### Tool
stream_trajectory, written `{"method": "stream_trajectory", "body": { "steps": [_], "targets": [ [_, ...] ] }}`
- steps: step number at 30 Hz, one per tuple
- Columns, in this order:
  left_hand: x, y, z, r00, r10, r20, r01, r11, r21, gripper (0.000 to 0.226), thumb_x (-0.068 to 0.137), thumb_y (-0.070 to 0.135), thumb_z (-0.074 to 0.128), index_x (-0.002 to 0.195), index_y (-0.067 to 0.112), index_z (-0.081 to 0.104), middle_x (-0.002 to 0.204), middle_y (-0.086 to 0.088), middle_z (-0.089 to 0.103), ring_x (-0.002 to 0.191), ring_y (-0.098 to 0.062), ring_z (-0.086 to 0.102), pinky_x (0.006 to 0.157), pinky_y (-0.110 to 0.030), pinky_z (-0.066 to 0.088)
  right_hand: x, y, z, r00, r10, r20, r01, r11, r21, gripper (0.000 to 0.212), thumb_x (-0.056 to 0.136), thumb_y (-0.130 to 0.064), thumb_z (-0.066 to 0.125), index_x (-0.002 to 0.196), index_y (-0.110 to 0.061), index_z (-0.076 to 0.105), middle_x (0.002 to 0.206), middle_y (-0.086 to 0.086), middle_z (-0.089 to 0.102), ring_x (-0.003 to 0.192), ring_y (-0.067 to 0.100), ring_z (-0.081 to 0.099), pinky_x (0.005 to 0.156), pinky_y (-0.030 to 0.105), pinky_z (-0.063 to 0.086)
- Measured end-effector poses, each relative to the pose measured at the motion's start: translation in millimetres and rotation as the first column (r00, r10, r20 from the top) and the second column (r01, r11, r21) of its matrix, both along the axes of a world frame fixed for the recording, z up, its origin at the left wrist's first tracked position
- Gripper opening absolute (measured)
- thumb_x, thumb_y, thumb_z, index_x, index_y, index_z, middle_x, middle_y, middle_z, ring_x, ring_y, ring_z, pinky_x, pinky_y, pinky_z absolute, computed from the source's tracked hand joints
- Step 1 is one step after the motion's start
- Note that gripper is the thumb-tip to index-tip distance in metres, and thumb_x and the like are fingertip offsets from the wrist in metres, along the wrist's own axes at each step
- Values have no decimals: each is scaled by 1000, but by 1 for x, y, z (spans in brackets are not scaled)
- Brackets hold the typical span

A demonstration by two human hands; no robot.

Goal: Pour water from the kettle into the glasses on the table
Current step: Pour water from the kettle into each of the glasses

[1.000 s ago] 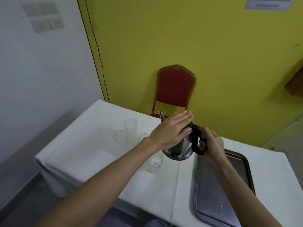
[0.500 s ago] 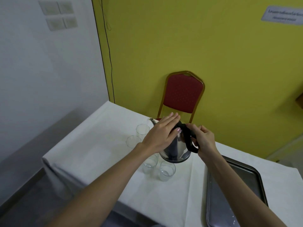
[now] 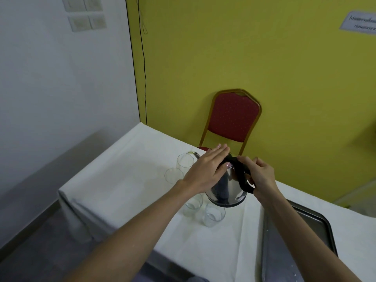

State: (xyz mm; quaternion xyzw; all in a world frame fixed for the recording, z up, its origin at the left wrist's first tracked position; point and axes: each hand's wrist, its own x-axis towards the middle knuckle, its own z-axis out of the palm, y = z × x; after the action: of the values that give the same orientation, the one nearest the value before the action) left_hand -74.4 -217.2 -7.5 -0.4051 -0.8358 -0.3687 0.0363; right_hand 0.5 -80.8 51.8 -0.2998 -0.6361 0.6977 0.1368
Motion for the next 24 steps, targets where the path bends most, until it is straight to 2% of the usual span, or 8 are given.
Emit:
{"method": "stream_trajectory", "body": {
  "steps": [4,9,17,20,24],
  "targets": [
    [1,1,-2,1000,1,0,-1,1000,-20,54,104,36,34,151,13,23,159,-1,22,148,-10,11,121,-30,10,0,1,2,1000,-14,15,14,999,34,40,89,-3,72,65,-10,41,49,10,50,22,6,45,29,12,33],
    [3,0,-3,999,16,31,-15,999,-34,54,104,37,33,152,15,21,160,0,21,148,-9,9,120,-27,10,-2,5,-2,998,1,62,-8,994,106,37,86,-10,77,67,-9,46,55,11,49,25,4,44,30,14,35],
    [8,0,-5,997,31,73,-28,999,-36,54,103,37,34,152,16,23,159,1,22,148,-9,11,119,-26,11,0,6,-4,998,7,66,-15,992,122,37,85,-6,77,65,-7,46,54,11,48,24,7,43,30,13,35],
    [9,1,-4,997,33,74,-30,999,-38,54,104,36,34,152,16,23,159,1,22,148,-8,10,116,-22,9,1,7,-5,998,9,67,-16,994,112,36,85,-7,77,66,-7,46,57,13,49,25,7,44,31,18,41],
    [11,1,-1,997,34,65,-31,998,-51,53,104,36,34,152,16,21,160,2,20,147,-7,9,113,-19,7,2,8,-4,998,20,64,-26,994,104,36,86,-7,76,67,-7,46,57,13,48,25,8,44,31,18,41]
  ]
}}
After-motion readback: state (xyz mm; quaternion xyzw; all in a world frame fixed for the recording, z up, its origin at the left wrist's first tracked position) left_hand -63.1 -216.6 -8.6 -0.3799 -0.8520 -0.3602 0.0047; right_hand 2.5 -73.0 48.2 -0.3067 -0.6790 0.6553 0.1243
